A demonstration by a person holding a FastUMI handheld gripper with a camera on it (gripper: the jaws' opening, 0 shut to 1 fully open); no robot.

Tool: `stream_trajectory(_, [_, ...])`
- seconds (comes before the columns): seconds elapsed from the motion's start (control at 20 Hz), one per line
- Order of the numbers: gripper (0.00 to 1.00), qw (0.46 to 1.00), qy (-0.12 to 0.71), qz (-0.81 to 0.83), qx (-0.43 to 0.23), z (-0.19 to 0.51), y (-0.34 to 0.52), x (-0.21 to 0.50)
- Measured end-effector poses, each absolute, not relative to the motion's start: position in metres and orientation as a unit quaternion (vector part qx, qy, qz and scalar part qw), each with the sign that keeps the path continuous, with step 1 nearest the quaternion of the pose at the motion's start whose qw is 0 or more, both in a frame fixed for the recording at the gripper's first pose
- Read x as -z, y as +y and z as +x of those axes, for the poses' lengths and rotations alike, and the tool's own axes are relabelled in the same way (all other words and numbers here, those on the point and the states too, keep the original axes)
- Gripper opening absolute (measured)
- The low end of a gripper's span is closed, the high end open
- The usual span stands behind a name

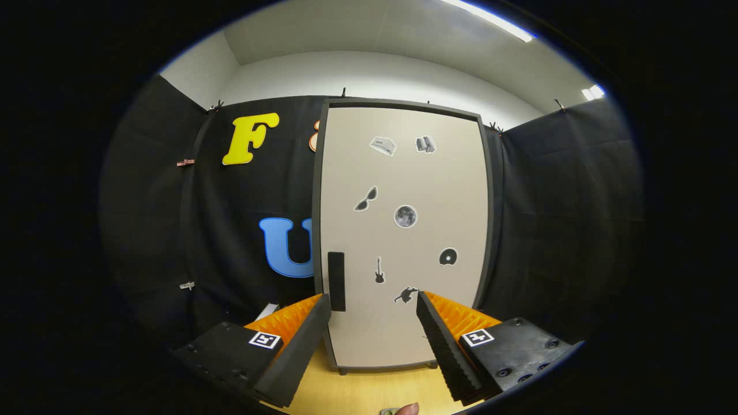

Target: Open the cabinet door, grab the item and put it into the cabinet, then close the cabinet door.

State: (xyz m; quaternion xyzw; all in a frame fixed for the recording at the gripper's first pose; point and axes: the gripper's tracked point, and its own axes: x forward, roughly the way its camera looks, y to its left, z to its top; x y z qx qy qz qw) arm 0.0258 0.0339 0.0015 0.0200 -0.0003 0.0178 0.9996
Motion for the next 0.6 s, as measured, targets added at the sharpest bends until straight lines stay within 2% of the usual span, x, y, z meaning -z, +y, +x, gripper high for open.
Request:
stream_trajectory(0.2, [0.98,0.998,0.010,0.048,-0.044,0.070,0.069,0.008])
stream_trajectory(0.6, [0.98,0.998,0.037,0.031,-0.048,0.153,0.091,0.055])
